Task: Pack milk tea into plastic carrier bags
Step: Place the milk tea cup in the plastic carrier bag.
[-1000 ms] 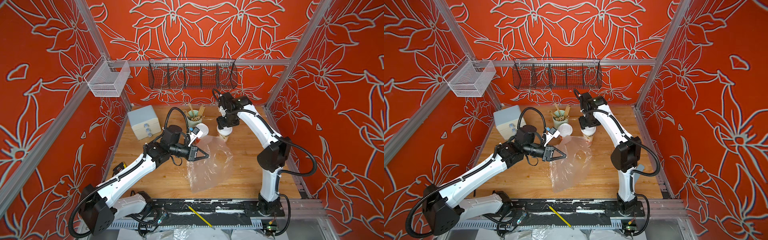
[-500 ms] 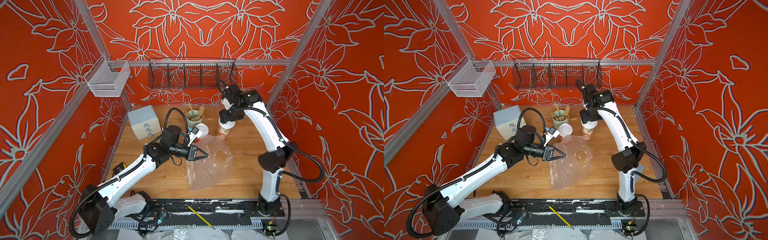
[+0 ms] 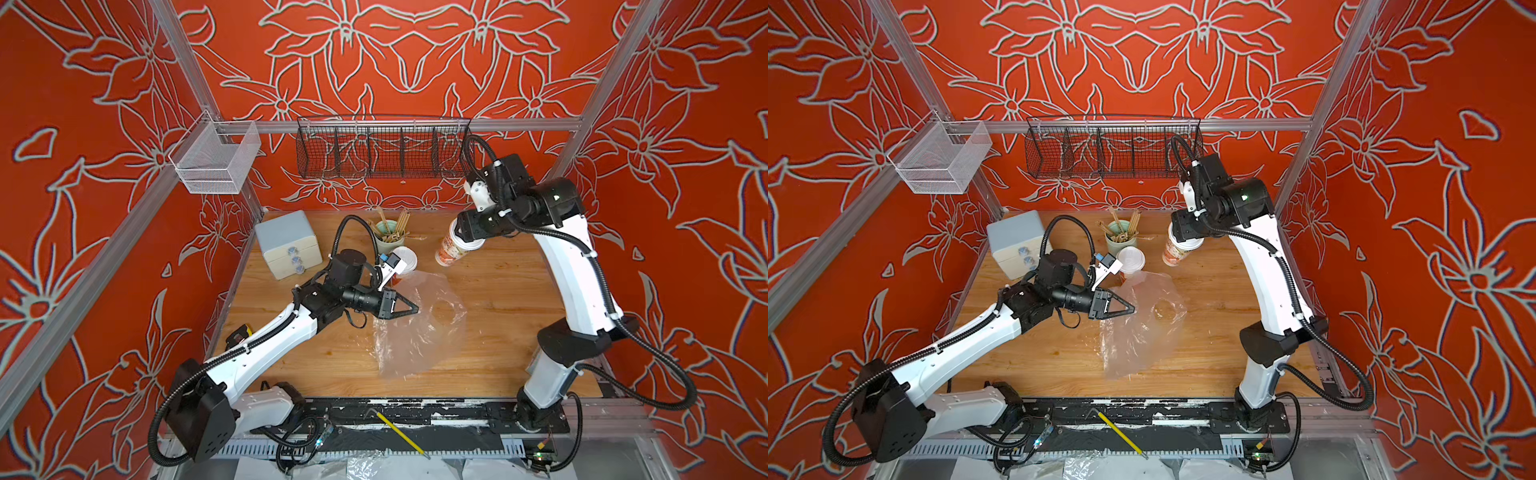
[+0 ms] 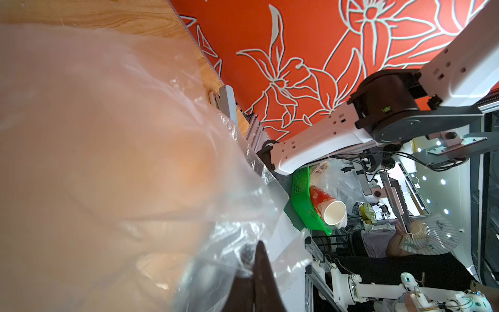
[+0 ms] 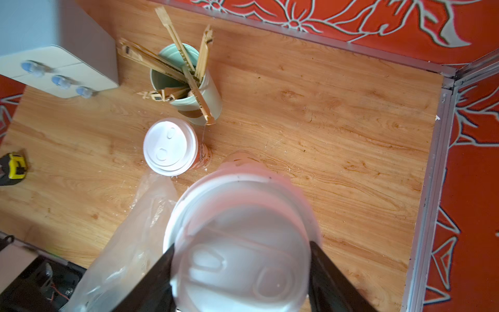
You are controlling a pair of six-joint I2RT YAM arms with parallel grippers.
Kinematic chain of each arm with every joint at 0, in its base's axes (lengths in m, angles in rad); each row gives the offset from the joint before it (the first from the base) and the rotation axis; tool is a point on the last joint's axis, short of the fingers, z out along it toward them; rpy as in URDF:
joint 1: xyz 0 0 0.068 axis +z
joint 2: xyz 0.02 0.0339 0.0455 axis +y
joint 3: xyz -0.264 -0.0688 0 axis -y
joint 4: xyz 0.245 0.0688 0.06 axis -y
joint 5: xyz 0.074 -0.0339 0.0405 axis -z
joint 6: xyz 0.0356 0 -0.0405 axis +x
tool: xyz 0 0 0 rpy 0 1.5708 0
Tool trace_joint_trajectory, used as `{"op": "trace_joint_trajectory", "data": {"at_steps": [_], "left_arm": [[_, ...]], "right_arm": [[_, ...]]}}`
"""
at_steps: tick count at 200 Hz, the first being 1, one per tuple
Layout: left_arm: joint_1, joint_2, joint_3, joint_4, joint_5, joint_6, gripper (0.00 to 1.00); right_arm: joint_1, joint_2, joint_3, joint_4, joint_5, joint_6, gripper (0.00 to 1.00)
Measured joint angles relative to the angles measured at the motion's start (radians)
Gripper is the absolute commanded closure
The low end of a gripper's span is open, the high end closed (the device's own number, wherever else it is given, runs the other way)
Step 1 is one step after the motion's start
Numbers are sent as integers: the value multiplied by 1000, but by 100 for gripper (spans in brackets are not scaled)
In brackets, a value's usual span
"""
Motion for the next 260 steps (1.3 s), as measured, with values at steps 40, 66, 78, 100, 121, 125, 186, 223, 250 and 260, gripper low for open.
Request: {"op": "trace_joint_trajectory", "data": {"at_steps": [40, 66, 78, 100, 121, 125, 186, 223, 250, 260], "left_arm": [[2, 19, 0, 35, 6, -12, 100], [2, 35, 0, 60, 7, -17, 100], [2, 43, 0, 73, 8, -20, 100], [2, 58, 0, 100, 11, -35, 100], [2, 70, 0, 129, 13, -45, 100], [2, 73, 0, 137, 14, -49, 100], [2, 116, 3, 251, 13, -102, 100], [2, 132, 4, 325, 14, -133, 100], [2, 134, 4, 371, 14, -152, 100], [2, 134, 4, 391, 14, -158, 100]], "right_arm": [[0, -61, 11, -12, -56, 15, 100], [0, -92, 11, -14, -84, 26, 100], [0, -104, 11, -16, -100, 32, 100], [0, -124, 11, -21, -134, 39, 100], [0, -139, 9, -26, -164, 44, 100], [0, -142, 7, -26, -169, 44, 100], [0, -187, -48, -40, -220, 60, 100], [0, -219, -99, -45, -246, 66, 100], [0, -245, -149, -42, -268, 72, 100], [0, -255, -176, -36, -281, 78, 100]]}}
